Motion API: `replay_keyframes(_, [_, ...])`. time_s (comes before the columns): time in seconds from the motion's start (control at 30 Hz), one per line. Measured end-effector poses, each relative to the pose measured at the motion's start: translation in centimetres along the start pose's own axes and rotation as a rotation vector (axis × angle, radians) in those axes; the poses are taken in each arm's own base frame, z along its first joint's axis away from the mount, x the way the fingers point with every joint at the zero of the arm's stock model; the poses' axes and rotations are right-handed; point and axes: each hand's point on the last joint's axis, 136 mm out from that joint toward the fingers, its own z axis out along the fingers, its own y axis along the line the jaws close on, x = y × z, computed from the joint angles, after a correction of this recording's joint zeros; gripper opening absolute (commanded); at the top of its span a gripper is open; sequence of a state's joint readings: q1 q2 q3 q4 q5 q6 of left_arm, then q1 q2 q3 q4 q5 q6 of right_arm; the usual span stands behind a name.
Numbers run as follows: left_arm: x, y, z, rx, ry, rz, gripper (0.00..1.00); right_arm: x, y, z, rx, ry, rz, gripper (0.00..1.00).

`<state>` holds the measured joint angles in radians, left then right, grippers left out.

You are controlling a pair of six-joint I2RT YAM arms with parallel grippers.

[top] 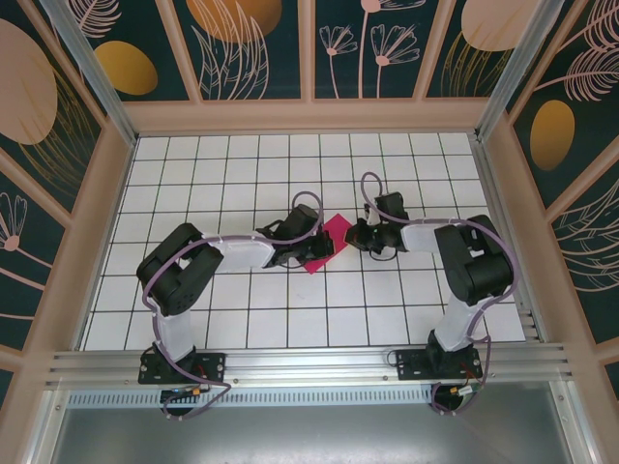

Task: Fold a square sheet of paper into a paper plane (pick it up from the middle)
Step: First fold in half a square sheet of paper at the center of the table.

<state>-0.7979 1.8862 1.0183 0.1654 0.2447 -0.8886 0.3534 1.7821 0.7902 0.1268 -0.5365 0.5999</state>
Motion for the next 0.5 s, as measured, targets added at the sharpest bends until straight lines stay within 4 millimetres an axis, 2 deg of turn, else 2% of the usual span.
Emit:
replay_keyframes(0.17, [-1.0, -1.2, 0.8, 0.029, -0.013, 0.065, 0.03, 0.0, 0.1, 0.2, -0.008, 0.009, 0.001, 0.00])
replay_keyframes(0.37, [-0.7, 0.0, 2.9, -0.003, 0.015, 0.156, 0.02, -0.2, 0.2, 0.4, -0.011, 0.015, -0.004, 0.00])
replay_keyframes(0.5, [-0.2, 0.9, 3.3, -0.022, 0.034, 0.203, 0.02, -0.1, 0.2, 0.5, -0.013, 0.018, -0.015, 0.00])
